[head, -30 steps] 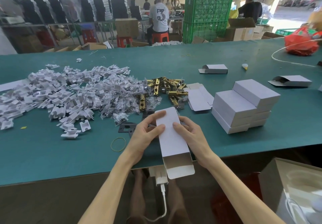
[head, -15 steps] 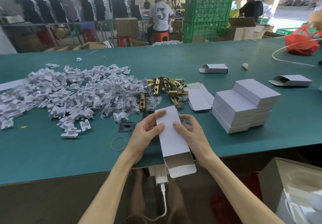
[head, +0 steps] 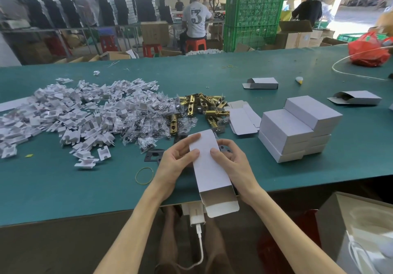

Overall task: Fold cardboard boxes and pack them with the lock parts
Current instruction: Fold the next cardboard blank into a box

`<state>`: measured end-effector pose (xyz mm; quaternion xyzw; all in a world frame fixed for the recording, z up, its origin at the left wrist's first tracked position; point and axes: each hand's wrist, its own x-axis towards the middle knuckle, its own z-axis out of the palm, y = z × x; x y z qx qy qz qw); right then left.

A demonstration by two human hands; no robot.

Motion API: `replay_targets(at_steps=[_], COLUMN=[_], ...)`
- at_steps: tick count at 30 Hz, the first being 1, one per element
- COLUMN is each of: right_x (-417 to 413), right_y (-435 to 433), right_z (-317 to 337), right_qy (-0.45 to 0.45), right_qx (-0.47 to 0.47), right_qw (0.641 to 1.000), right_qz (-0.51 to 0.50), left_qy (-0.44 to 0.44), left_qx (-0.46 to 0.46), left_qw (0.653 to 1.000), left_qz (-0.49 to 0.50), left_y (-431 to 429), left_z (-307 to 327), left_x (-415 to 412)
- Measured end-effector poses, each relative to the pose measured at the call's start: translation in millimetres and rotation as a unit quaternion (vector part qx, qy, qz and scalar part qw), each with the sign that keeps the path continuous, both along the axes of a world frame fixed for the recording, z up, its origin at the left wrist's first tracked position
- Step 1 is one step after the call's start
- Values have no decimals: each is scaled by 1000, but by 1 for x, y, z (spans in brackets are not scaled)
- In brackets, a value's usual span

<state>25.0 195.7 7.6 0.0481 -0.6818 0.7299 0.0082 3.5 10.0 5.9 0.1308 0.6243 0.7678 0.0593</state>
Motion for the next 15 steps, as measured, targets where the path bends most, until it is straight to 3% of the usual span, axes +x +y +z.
replay_targets(at_steps=[15], right_x=[2], right_y=[5], right_z=[1], right_qy=[8], right_qx=[2], right_qw=[1000], right_qz=[13], left_qy=[11], left_qx=[-57], left_qw=[998], left_qz=[37], left_y=[2], left_z=[-2], left_x=[-1])
